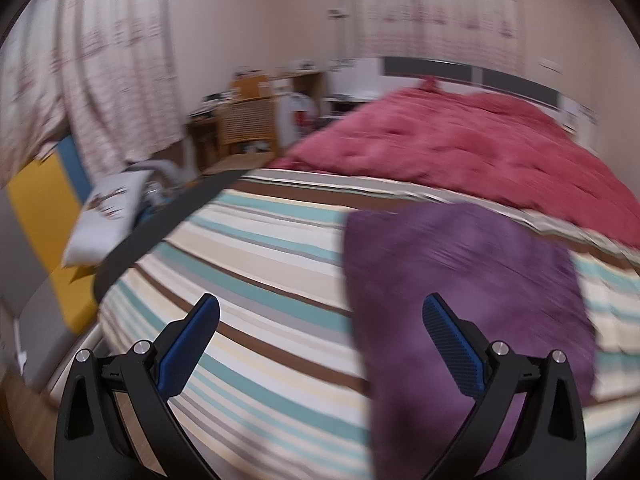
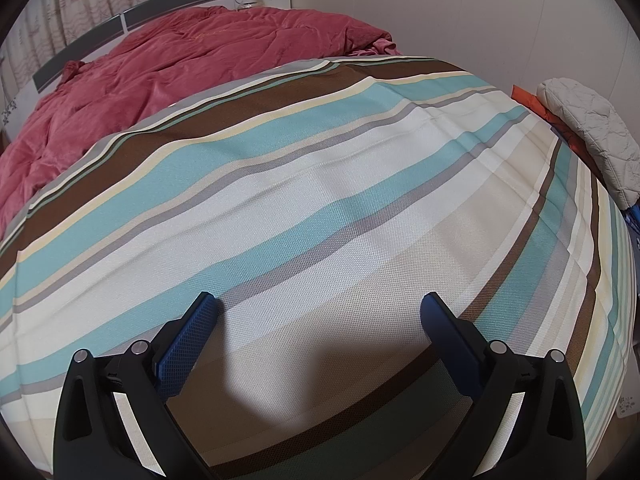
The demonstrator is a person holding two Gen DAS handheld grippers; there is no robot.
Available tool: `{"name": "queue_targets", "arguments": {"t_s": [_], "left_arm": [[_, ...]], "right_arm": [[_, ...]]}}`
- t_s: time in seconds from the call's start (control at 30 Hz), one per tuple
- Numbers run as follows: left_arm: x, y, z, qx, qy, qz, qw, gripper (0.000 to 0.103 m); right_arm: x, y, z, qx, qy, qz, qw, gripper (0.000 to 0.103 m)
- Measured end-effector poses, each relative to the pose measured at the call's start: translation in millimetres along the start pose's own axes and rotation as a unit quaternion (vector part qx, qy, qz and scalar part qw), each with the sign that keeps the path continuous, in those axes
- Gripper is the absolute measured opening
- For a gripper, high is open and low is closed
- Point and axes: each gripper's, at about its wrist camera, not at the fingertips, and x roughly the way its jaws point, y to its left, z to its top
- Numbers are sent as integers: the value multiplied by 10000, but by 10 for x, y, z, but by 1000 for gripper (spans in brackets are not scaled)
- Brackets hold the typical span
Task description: Fold large clothes
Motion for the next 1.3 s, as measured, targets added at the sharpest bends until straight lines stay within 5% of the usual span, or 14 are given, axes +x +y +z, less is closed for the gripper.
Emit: {"name": "queue_targets", "arguments": {"t_s": [0.27, 0.5, 1.3], "left_arm": [[-410, -716, -321, 455, 258, -885, 9947, 101], [-580, -1072, -450, 631, 318, -1163, 9907, 101], [-536, -1173, -582, 450, 749, -1004, 9911, 101]], "right_arm": [[0, 1, 0, 0, 0, 0, 10000, 100], [0, 4, 1, 0, 0, 0, 10000, 100], [-1, -2, -1, -2, 1, 1, 10000, 100]]}}
